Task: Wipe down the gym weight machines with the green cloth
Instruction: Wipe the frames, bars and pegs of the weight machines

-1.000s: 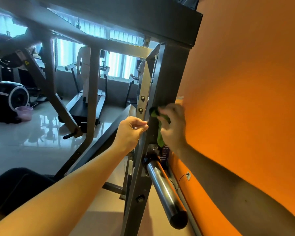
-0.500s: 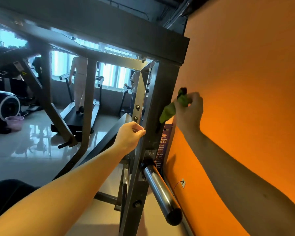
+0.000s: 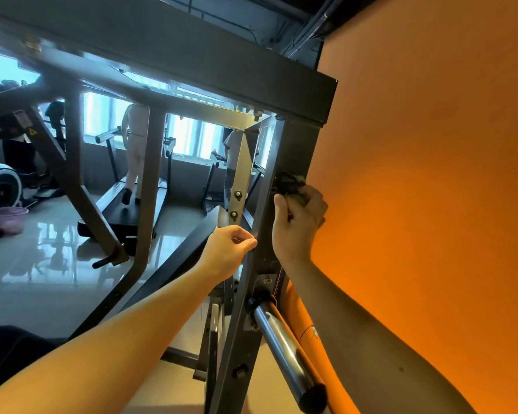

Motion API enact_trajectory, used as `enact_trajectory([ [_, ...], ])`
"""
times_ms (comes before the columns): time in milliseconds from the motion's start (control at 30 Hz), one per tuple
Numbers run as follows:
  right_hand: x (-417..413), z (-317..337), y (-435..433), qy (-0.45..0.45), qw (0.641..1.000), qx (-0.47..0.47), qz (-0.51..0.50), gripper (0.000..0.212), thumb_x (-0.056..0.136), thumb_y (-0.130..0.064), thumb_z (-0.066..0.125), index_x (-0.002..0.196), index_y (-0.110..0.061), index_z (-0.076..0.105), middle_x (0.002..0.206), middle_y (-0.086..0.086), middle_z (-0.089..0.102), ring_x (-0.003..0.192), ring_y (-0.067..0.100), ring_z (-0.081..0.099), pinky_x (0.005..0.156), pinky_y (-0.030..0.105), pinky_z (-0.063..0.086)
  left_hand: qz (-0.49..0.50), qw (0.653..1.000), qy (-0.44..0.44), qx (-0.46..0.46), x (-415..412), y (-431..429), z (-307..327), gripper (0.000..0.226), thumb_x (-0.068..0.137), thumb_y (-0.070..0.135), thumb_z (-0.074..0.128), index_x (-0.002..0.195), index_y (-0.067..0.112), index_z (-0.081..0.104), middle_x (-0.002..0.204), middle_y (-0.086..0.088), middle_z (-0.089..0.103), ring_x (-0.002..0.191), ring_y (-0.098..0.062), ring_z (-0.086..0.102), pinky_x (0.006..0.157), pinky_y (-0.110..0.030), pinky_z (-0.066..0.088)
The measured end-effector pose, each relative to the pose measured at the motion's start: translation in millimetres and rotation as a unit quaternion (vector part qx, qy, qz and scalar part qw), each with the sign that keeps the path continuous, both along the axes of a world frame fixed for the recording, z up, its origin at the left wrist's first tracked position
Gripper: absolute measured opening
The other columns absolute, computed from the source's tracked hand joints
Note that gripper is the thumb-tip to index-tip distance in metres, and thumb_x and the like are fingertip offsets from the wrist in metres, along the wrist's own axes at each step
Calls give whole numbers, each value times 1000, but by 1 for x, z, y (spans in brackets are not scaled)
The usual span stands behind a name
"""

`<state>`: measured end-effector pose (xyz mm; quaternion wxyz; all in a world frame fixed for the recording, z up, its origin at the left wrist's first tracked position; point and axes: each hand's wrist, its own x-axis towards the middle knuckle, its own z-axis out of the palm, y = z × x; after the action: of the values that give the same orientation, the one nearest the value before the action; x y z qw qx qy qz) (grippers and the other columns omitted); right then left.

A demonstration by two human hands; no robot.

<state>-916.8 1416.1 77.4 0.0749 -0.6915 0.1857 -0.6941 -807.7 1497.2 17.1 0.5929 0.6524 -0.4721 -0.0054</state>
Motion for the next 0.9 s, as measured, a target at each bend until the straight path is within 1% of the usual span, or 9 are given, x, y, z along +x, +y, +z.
enact_trajectory([
  [33, -3, 0, -2, 16, 1000, 2, 7, 6, 92, -21, 74, 93, -15, 75, 124, -11, 48, 114, -14, 30, 102, 16, 32, -2, 1000, -1, -1, 1, 1, -1, 10, 94, 27, 72, 103, 21, 73, 93, 11, 71, 88, -9, 68, 84, -28, 60],
  [133, -10, -14, -3, 75, 996, 49, 20, 17, 85, -9, 80, 97, -14, 69, 120, -1, 55, 110, 2, 43, 97, 10, 37, -14, 1000, 2, -7, 4, 0, -3, 10, 93, 25, 73, 103, 22, 74, 93, 12, 71, 88, -7, 68, 83, -27, 61],
  [233, -26, -58, 7, 176, 973, 150, 12, 24, 89, -7, 74, 93, -27, 61, 115, -18, 45, 103, -6, 42, 90, 0, 36, -14, 1000, 3, -15, 3, 0, -3, 12, 92, 24, 75, 103, 22, 74, 94, 11, 71, 89, -7, 68, 85, -25, 59],
  [333, -39, -80, 10, 243, 940, 234, 53, 31, 90, 1, 69, 96, -28, 61, 108, -27, 41, 105, -12, 50, 87, 5, 47, -21, 999, 9, -21, 3, 1, -6, 11, 91, 24, 75, 101, 24, 72, 94, 11, 71, 90, -8, 69, 87, -28, 60],
  [400, -30, -49, 13, 217, 959, 178, 45, 26, 90, -2, 71, 105, -23, 63, 111, -22, 41, 109, 1, 54, 83, 7, 44, -28, 999, 10, -20, 3, 3, -6, 10, 91, 23, 75, 100, 25, 72, 93, 11, 71, 89, -8, 69, 88, -29, 60],
  [500, -6, 21, 11, 115, 991, 53, 53, 38, 87, -10, 77, 119, -17, 60, 119, -15, 39, 115, 9, 50, 88, 6, 42, -30, 999, 11, -20, 3, 2, -6, 9, 91, 22, 76, 97, 26, 72, 91, 9, 72, 88, -7, 70, 86, -28, 60],
  [633, -3, 22, 0, 103, 994, -12, 43, 26, 87, -12, 78, 109, -11, 65, 119, -2, 51, 108, 9, 50, 89, 8, 44, -35, 999, 11, -28, 4, 0, -9, 9, 91, 23, 75, 98, 27, 70, 92, 10, 71, 88, -7, 69, 82, -24, 59],
  [800, -37, -87, -13, 247, 964, 94, 33, 25, 88, -9, 74, 100, -25, 60, 114, -19, 40, 110, 7, 51, 87, 12, 42, -46, 998, 21, -29, 4, 1, -11, 12, 92, 23, 74, 103, 20, 72, 96, 6, 71, 91, -11, 69, 85, -28, 61],
  [900, -34, -86, -9, 245, 961, 121, 36, 23, 88, -9, 76, 98, -26, 63, 111, -18, 45, 106, 5, 51, 92, 13, 43, -41, 999, 21, -24, 3, 2, -9, 10, 91, 22, 74, 101, 23, 71, 95, 7, 72, 90, -10, 70, 86, -30, 61],
])
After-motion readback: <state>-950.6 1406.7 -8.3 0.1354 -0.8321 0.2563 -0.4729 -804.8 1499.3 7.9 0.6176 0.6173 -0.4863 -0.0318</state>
